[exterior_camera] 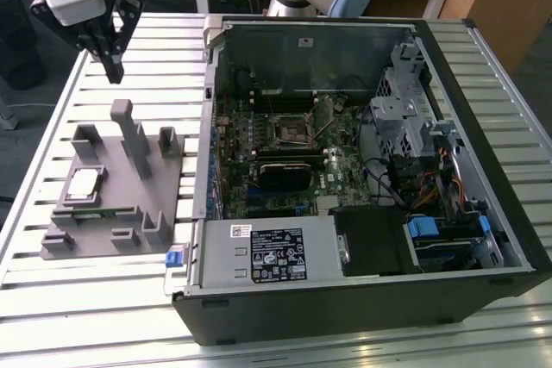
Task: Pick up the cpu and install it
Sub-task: 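Reach for the cpu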
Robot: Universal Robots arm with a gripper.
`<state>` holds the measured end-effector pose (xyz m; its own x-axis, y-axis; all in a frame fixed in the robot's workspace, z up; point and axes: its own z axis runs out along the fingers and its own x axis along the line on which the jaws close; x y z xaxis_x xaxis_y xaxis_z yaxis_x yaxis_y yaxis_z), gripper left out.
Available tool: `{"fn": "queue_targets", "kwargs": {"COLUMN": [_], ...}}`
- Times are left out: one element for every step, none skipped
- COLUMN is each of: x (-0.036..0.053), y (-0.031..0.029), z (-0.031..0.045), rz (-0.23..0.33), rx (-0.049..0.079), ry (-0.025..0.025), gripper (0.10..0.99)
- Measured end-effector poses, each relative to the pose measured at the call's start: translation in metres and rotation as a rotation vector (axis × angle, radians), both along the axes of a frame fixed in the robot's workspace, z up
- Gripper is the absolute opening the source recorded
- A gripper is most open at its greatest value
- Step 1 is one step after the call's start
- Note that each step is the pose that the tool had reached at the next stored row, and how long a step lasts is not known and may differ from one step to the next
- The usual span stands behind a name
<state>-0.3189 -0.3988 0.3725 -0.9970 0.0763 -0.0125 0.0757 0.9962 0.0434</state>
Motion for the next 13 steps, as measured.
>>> {"fn": "queue_targets", "kwargs": {"x": [-0.0027,-0.0054,-0.0081,-0.0109,-0.0138,-0.0167,-0.02,-0.0229,-0.0258,-0.0289,-0.0322,-0.0357,-0.039], "y": [0.0,0.0,0.0,0.0,0.0,0.0,0.0,0.0,0.0,0.0,0.0,0.0,0.0], "z": [-0.0004,-0.0007,-0.001,-0.0013,-0.0016,-0.0018,-0.0022,-0.0025,-0.0028,-0.0031,-0.0034,-0.0036,-0.0039], "rz": [0.0,0.0,0.0,0.0,0.0,0.0,0.0,0.0,0.0,0.0,0.0,0.0,0.0], "rx": [0.0,0.0,0.0,0.0,0.0,0.0,0.0,0.0,0.0,0.0,0.0,0.0,0.0], "ry": [0.0004,0.0009,0.0014,0.0021,0.0025,0.0031,0.0035,0.0039,0.0043,0.0048,0.0052,0.0056,0.006], "gripper": [0.106,0.106,0.106,0.106,0.106,0.106,0.106,0.106,0.106,0.106,0.106,0.106,0.106]}}
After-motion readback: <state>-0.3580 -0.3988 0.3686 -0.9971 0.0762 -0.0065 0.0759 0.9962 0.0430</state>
